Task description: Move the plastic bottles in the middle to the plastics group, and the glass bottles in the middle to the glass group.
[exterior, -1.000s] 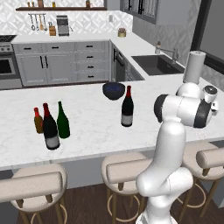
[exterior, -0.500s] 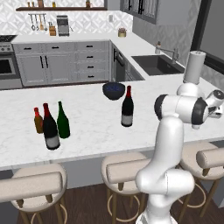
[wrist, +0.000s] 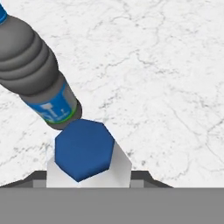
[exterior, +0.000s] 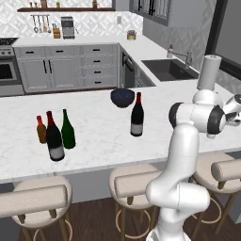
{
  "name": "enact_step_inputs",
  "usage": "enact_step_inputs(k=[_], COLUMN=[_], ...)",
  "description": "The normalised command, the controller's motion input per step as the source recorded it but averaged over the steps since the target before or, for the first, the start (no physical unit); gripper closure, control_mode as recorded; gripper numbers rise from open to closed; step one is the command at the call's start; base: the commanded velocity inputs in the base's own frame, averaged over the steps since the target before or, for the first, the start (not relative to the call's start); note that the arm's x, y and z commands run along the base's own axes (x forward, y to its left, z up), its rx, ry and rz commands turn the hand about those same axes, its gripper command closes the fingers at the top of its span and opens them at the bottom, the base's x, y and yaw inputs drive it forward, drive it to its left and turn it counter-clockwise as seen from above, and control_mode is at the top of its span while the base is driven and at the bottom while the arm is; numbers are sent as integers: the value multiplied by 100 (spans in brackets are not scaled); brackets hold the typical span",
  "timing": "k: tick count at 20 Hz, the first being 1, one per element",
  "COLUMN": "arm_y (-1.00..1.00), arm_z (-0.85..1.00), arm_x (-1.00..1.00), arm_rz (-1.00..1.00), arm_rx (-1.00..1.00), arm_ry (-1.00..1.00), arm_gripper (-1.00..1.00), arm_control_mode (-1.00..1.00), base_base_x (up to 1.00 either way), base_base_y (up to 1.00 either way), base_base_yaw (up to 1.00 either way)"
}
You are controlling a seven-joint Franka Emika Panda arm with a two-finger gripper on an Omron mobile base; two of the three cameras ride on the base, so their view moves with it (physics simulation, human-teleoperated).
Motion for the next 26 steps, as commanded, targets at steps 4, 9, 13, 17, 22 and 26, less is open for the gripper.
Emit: enact_step_inputs(k=[4,9,13,17,22,26], arm_y=[18,26,31,27,14,5], arm_z=[-44,-44,-48,-49,-47,-35], arm_x=[0,0,-10,-15,-16,-3], arm_rz=[0,0,0,0,-1,-3], arm_rx=[0,0,-4,-6,-4,-2], arm_ry=[0,0,0,-1,0,0], arm_gripper=[100,100,100,100,100,100], arm_control_mode=[-100,-100,-100,-100,-100,-100], base_base_x=[0,0,0,0,0,0], base_base_y=[0,0,0,0,0,0], base_base_yaw=[0,0,0,0,0,0])
